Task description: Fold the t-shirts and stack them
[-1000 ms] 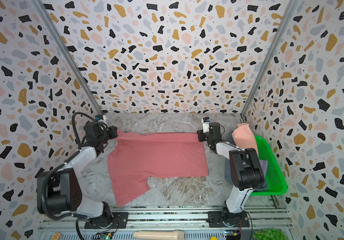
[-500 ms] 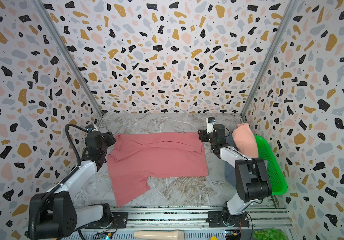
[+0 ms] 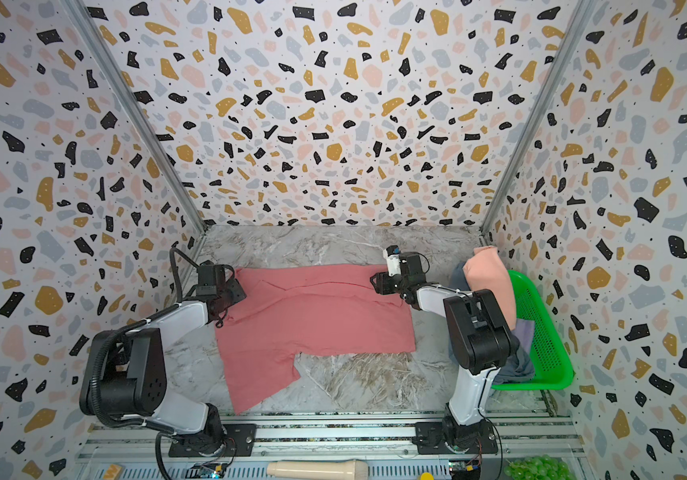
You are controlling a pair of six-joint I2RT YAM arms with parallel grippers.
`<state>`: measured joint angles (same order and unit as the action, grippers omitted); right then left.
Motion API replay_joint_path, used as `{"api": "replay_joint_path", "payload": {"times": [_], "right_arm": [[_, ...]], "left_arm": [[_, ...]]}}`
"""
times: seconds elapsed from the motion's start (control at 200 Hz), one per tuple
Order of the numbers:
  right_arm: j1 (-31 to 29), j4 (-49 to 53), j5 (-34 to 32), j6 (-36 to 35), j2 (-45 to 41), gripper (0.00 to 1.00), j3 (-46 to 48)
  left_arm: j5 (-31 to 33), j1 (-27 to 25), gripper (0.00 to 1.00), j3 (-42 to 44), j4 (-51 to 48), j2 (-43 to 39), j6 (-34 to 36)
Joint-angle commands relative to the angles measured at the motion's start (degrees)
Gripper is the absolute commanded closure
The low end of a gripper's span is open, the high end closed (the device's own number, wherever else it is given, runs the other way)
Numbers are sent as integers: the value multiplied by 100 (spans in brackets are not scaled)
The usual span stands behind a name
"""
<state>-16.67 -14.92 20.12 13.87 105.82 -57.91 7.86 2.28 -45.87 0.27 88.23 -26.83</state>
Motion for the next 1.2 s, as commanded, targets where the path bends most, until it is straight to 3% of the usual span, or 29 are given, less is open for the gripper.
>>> {"api": "replay_joint_path", "payload": {"times": [0.0,0.215,0.44,0.596,0.776,0.836,0.996,1.111,1.191], "right_arm": [[12,380,-47,75,242,40,-302],[22,439,-70,92,613,41,-502],[30,433,-76,72,659,41,-528],[27,451,-61,70,729,42,-550],[49,657,-235,102,891,45,-596],[74,661,-245,105,884,45,-573],[150,799,-236,61,841,45,-555],[215,846,-216,28,791,45,-589],[234,850,-179,19,742,45,-616]], "left_arm": [[-26,0,40,54,15,95,-82],[-278,0,54,8,132,523,-160],[-51,0,86,134,-21,311,-173],[75,-67,91,265,-238,-406,-117],[366,-486,97,521,-641,-1521,42],[385,-561,93,678,-849,-1908,-30],[54,-682,51,905,-1551,-2964,-188],[316,-694,39,961,-1139,-3649,-384],[296,-694,38,851,-730,-3373,-348]]}}
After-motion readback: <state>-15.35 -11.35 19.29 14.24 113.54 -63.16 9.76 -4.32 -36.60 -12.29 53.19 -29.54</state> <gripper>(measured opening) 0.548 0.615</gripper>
